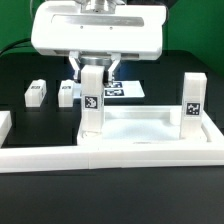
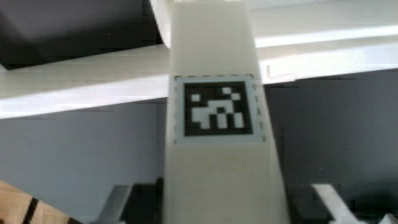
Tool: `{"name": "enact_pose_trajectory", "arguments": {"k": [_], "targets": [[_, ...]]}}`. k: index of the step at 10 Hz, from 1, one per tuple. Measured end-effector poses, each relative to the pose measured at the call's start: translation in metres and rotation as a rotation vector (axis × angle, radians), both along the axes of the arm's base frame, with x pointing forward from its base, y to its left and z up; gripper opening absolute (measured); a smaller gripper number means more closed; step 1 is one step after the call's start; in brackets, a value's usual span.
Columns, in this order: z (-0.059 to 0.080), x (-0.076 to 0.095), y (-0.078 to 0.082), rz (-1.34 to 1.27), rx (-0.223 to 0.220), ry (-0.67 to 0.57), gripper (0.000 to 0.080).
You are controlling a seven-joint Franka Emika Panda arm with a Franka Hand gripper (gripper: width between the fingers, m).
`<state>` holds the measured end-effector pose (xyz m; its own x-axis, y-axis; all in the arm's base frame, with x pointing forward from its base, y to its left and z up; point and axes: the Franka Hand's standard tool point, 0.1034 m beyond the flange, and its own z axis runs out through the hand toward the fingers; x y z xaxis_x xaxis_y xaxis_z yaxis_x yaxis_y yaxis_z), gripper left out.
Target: Assemble desk
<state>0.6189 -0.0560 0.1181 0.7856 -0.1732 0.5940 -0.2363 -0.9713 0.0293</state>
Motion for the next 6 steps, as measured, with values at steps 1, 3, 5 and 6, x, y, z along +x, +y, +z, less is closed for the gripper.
{"name": "enact_pose_trajectory", "arguments": {"k": [1, 3, 5, 6], "targets": [[0.0000, -0.0001, 0.0001, 0.001, -0.004, -0.008, 0.0290], [0.0001, 0.0001, 0.0002, 0.002, -0.004, -0.008, 0.0290], [0.0001, 0.0001, 0.0001, 0.002, -0.004, -0.007, 0.0593], [0.0001, 0.0001, 0.0001, 0.002, -0.005, -0.007, 0.0593]]}}
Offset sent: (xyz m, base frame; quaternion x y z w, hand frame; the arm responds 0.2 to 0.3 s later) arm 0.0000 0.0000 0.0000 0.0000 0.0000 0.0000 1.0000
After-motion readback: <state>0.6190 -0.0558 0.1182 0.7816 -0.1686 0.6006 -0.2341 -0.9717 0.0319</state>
